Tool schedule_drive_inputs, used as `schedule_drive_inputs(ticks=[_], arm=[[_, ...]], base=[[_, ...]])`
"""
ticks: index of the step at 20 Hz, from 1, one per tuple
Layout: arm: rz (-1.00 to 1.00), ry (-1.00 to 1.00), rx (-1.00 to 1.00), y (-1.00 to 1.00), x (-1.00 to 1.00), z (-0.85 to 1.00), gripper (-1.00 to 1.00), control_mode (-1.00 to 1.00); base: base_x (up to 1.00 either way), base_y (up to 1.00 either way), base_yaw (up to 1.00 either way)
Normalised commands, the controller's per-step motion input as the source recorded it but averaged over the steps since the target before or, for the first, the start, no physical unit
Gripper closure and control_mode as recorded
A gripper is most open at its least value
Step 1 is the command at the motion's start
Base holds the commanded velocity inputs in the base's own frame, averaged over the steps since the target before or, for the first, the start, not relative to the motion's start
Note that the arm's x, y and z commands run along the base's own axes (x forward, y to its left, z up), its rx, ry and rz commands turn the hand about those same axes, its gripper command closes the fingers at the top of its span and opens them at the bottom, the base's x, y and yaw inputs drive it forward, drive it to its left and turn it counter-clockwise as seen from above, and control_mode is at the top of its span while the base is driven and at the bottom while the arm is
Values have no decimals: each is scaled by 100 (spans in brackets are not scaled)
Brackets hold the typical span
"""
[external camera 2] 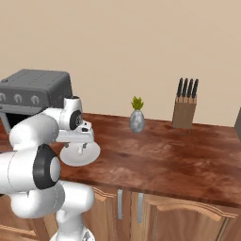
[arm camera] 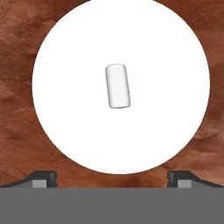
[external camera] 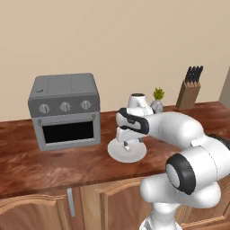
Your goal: Pick up the marshmallow and place it in the cup of hot chocolate on the dining counter.
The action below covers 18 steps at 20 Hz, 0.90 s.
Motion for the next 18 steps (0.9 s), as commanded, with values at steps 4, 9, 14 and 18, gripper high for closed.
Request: schedule_drive_inputs(ticks=[4,9,14,18], arm=[[0,0,-1,1,21,-27,-100,-100],[0,0,-1,4,7,-22,-100,-100],[0,0,0,3,9,-15,-100,-100],[0,0,0,2,28,-16,-100,-100]], base=[[0,0,0],[0,0,0],[0,0,0],[0,0,0]])
